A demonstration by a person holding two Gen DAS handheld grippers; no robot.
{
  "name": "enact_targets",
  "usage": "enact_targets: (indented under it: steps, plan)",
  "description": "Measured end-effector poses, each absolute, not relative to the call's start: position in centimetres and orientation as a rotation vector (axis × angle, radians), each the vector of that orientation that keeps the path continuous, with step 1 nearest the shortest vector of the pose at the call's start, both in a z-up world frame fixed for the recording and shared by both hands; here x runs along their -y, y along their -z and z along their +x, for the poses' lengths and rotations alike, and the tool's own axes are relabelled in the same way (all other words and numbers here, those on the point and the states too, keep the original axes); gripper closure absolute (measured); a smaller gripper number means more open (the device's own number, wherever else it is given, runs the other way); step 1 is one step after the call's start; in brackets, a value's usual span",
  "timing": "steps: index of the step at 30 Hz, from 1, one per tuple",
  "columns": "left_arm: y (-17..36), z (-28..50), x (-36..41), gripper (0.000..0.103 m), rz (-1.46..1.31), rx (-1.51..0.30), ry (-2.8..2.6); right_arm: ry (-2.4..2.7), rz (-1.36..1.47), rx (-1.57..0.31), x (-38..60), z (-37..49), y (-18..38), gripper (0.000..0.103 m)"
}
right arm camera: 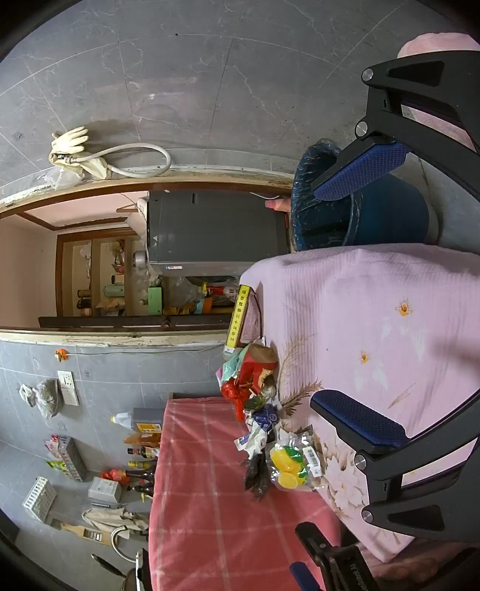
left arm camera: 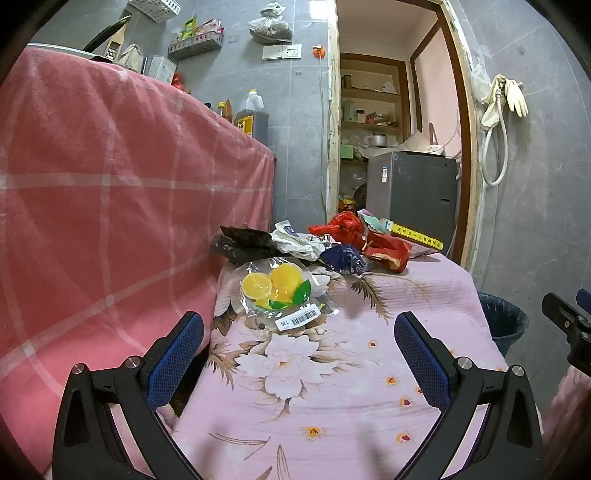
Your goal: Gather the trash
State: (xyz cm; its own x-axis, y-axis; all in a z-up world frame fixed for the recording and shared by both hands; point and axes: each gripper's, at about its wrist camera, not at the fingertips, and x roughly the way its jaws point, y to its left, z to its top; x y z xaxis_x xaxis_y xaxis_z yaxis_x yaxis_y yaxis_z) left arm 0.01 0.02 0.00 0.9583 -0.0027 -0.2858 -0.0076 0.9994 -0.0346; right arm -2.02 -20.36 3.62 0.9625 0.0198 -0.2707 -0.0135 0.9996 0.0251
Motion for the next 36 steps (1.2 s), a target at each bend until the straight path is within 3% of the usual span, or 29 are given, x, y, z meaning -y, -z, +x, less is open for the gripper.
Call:
enact_targets:
  steps: [36]
  plan:
    - [0.01,0.01,-0.03,0.002,-0.034,-0.286,-0.001,-0.017,0.027,-0.269,20.35,-2.04,-3.7,0.0]
